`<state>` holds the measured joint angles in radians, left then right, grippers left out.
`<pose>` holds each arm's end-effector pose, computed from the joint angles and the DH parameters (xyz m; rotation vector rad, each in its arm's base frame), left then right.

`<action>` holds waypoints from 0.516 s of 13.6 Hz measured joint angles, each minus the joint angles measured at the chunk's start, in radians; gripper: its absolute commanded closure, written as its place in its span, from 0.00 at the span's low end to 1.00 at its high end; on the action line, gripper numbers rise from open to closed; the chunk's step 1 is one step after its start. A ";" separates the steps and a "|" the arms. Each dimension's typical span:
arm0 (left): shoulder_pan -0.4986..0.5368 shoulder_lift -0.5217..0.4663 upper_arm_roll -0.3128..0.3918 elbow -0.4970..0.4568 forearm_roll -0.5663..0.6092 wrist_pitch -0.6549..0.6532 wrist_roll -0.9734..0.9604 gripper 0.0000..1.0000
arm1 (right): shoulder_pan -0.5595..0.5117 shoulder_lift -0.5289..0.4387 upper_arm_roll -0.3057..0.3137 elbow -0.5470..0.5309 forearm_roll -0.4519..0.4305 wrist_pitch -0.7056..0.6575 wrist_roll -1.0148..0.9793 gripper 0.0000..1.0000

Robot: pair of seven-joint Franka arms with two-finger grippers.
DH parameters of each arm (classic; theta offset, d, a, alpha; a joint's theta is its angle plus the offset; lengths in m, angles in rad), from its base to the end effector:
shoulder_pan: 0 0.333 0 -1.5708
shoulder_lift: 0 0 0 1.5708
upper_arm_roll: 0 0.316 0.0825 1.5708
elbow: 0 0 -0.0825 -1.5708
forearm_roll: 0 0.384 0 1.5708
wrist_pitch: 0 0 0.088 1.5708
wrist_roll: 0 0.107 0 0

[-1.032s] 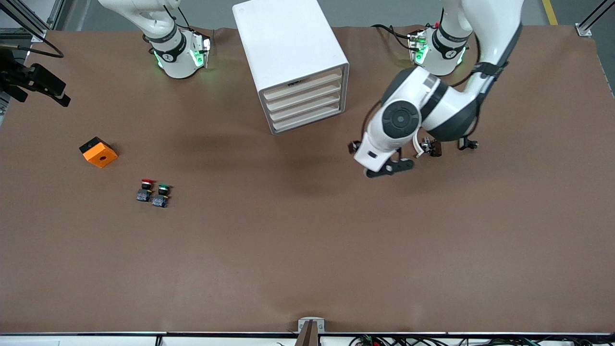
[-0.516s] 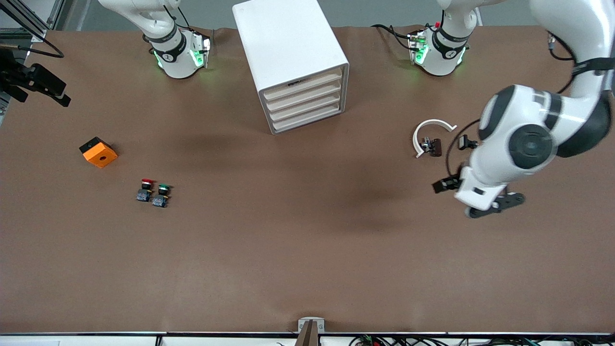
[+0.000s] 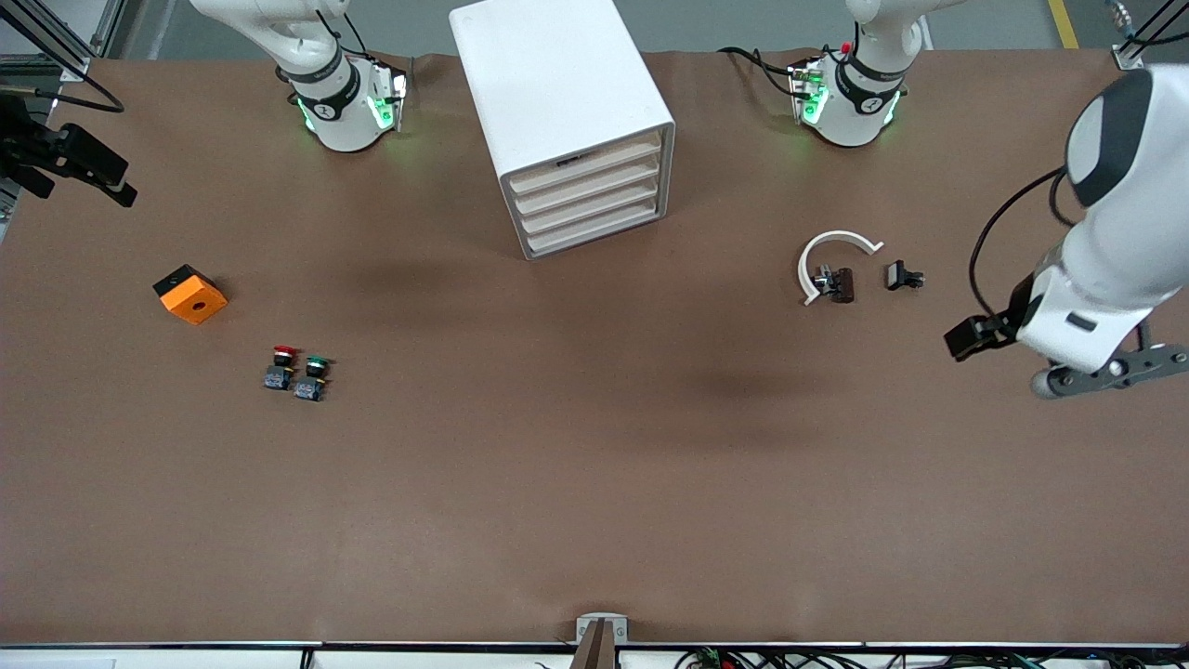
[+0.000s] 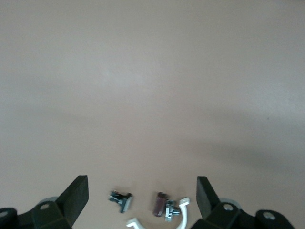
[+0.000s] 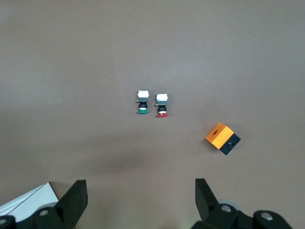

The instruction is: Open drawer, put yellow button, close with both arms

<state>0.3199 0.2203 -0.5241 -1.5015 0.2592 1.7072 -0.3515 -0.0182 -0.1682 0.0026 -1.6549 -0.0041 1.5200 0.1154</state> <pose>0.6200 -0.0719 0.5560 -2.9968 -0.1879 -0.0827 0.4956 -0.0081 0.6688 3.1315 -0.2059 0.0525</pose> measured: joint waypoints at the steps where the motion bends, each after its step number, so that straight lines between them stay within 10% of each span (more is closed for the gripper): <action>1: 0.005 -0.035 0.004 0.000 0.000 -0.013 0.051 0.00 | 0.000 0.000 0.000 0.000 0.000 0.000 0.000 0.00; 7: -0.158 -0.216 0.280 -0.005 -0.164 -0.118 0.244 0.00 | 0.000 0.001 0.001 0.002 0.000 0.000 0.000 0.00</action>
<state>0.1623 0.0040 -0.2438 -1.5070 0.0952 1.5895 -0.1078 -0.0178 -0.1668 0.0032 -1.6529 -0.0041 1.5200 0.1154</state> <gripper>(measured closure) 0.000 0.000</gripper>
